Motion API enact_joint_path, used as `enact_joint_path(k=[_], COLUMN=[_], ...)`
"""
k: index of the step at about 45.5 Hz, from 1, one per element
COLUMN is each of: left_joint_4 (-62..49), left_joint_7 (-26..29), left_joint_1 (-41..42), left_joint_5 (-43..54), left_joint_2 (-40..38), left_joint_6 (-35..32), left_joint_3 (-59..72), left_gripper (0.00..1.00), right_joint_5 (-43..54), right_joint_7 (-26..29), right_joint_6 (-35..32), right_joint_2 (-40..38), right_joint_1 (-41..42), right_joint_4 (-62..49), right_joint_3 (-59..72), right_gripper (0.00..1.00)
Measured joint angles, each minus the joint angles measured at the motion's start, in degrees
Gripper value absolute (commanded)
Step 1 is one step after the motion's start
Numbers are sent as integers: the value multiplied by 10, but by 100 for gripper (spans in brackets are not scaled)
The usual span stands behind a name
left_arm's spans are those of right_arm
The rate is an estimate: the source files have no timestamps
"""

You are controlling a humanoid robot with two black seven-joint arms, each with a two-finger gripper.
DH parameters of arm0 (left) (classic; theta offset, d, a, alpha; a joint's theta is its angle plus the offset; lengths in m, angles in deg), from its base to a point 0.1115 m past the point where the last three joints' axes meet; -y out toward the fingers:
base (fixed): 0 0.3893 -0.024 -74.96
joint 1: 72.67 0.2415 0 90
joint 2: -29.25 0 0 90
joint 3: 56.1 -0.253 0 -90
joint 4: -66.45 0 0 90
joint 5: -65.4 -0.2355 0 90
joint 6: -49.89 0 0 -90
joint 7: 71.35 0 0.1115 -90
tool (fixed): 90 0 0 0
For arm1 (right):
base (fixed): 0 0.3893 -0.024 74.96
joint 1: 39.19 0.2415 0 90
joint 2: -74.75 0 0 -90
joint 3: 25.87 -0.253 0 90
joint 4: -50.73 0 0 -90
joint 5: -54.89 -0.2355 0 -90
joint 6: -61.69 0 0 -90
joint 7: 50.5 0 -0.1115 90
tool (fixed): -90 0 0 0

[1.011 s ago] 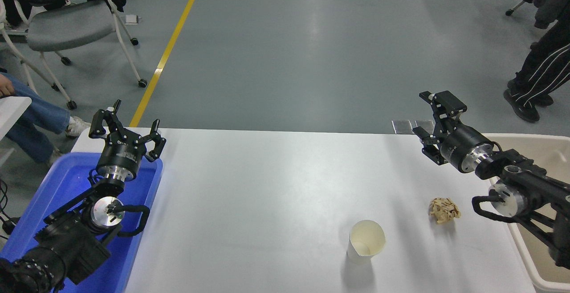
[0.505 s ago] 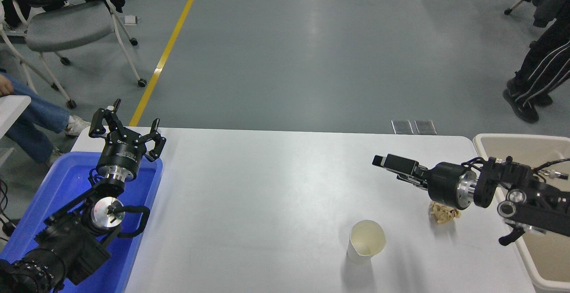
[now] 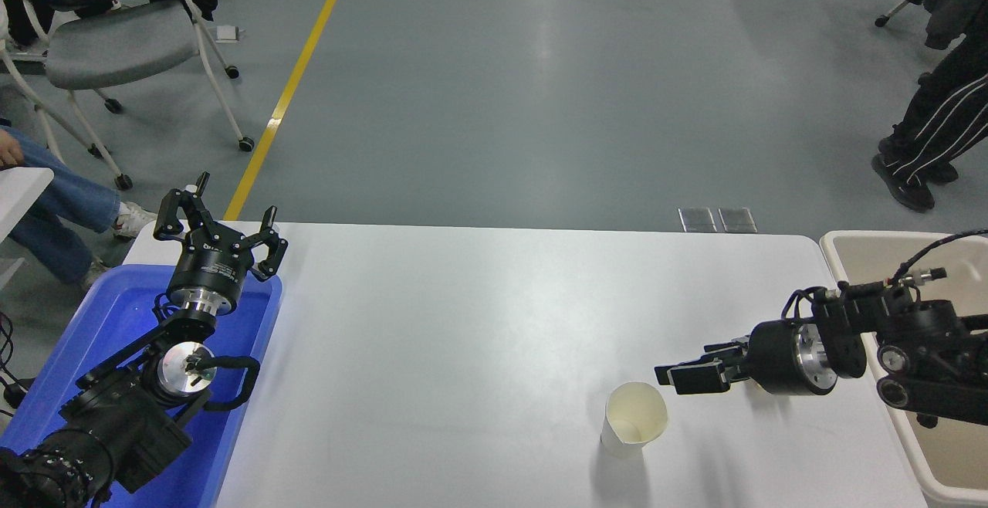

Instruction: Dispose of the paper cup in the dustbin

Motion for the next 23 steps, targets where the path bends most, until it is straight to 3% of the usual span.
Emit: enact_joint_path(k=[23], left_joint_4=[0], left_joint_7=[0], left_joint_1=[0], left_joint_5=[0], left_joint_2=[0], left_joint_6=[0], left_joint_3=[0], left_gripper=[100], right_joint_5=[13], right_joint_7=[-5], right_joint_6=[-4], right_joint_2=[78], right_joint_1=[14], right_joint_4=[-47], right_joint_3=[42], right_gripper=[100])
